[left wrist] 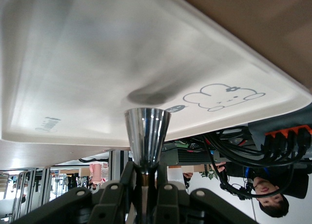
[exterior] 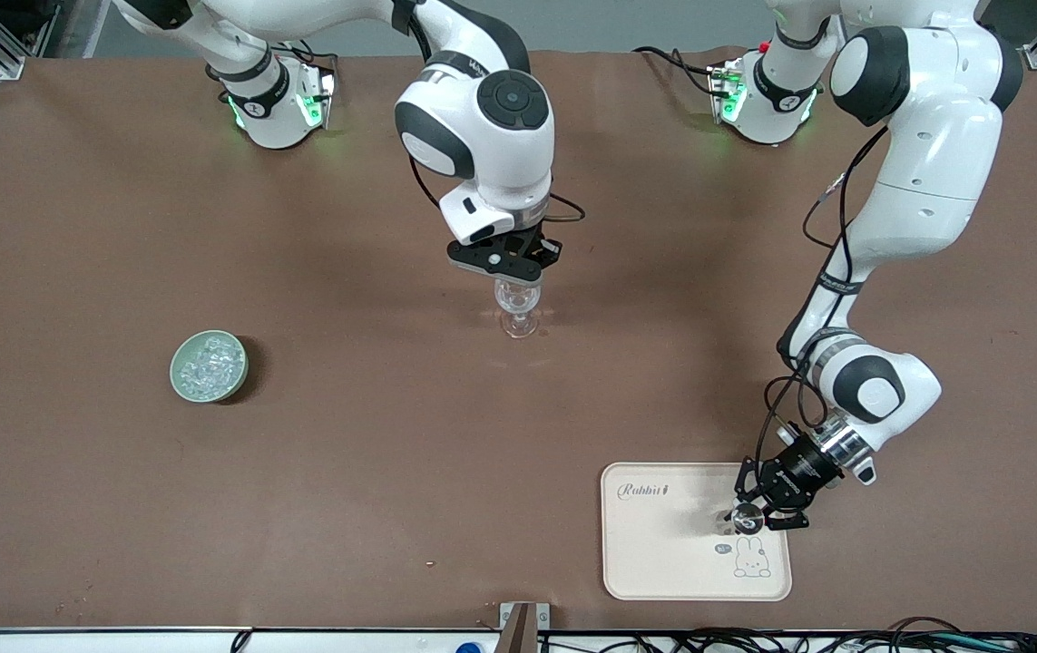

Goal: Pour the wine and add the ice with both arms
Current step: 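Lower the cube into the glass while the left gripper lowers the jigger onto the tray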

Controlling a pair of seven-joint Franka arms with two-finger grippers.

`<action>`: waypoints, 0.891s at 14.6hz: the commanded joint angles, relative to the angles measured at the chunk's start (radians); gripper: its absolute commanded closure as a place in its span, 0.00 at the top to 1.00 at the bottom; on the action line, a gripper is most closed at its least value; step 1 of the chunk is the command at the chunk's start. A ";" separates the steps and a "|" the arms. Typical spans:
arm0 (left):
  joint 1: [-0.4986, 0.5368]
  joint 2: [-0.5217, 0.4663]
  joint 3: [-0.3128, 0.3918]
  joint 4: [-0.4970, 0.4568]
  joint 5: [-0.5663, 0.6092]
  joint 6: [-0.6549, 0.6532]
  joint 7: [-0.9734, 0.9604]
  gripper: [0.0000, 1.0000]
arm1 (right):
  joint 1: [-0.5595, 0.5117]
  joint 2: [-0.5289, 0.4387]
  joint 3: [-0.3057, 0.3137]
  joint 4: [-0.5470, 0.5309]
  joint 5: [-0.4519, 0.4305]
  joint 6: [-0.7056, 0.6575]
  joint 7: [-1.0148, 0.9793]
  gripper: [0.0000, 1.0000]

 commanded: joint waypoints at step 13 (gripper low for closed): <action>0.017 -0.169 0.039 -0.154 0.110 -0.006 0.106 1.00 | 0.020 0.040 0.004 0.008 -0.045 -0.013 0.023 0.18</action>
